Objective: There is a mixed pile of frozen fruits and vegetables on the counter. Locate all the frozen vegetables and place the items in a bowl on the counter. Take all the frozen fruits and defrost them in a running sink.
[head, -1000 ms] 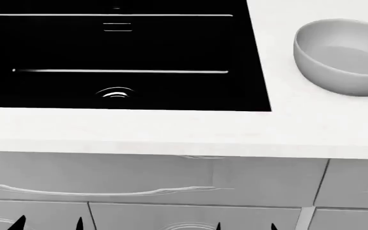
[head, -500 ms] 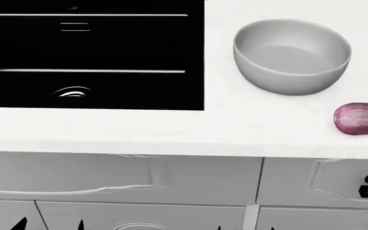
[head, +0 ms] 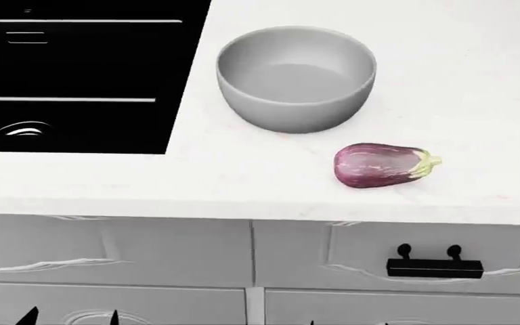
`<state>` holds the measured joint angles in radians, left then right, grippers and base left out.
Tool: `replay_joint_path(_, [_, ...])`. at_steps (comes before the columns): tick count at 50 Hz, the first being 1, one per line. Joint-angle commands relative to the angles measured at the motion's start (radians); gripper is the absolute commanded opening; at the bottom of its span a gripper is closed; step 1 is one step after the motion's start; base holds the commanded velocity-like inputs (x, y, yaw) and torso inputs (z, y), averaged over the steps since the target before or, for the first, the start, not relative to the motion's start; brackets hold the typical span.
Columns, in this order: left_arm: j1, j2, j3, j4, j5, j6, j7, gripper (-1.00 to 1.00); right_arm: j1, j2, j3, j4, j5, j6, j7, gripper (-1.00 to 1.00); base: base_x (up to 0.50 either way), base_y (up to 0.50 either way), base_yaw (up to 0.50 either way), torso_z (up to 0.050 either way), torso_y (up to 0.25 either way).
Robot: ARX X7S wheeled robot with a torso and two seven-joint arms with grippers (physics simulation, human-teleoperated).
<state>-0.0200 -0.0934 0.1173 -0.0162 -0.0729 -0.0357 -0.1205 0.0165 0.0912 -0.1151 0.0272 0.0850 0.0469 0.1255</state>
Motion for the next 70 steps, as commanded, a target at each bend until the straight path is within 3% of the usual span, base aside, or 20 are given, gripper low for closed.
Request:
replay_joint_path(1, [-0.004, -0.011, 0.013, -0.001, -0.018, -0.006, -0.014, 1.00, 0.003, 0.012, -0.014, 0.001, 0.012, 0.002, 0.017, 1.00, 0.00, -0.50, 0.00, 0.000, 0.000])
replay_joint_path(18, [-0.002, -0.030, 0.019, -0.001, -0.061, -0.008, -0.012, 1.00, 0.005, 0.026, -0.031, 0.003, 0.026, 0.001, 0.036, 1.00, 0.00, -0.12, 0.00, 0.000, 0.000])
replay_joint_path(23, [0.003, -0.030, 0.016, -0.020, -0.088, 0.093, 0.015, 1.00, 0.007, 0.029, -0.035, 0.005, 0.030, 0.005, 0.043, 1.00, 0.00, 0.00, 0.00, 0.000, 0.000])
replay_joint_path(24, [0.006, -0.037, 0.026, 0.019, -0.097, 0.020, 0.014, 1.00, 0.008, 0.030, -0.036, 0.006, 0.030, 0.005, 0.044, 1.00, 0.00, 0.00, 0.00, 0.036, 0.000])
replay_joint_path(28, [0.022, -0.042, 0.016, 0.059, -0.177, 0.036, 0.064, 1.00, 0.013, 0.033, -0.040, 0.011, 0.033, 0.008, 0.047, 1.00, 0.00, 0.00, 0.00, 0.049, 0.000])
replay_joint_path(42, [0.007, -0.054, 0.055, 0.017, -0.073, 0.080, 0.011, 1.00, 0.015, 0.043, -0.050, 0.009, 0.042, 0.011, 0.058, 1.00, 0.00, 0.00, 0.00, 0.050, 0.000])
replay_joint_path(70, [0.011, -0.073, 0.072, 0.022, -0.099, 0.089, 0.003, 1.00, 0.010, 0.058, -0.070, 0.000, 0.058, 0.005, 0.079, 1.00, 0.00, 0.00, 0.00, 0.050, 0.000])
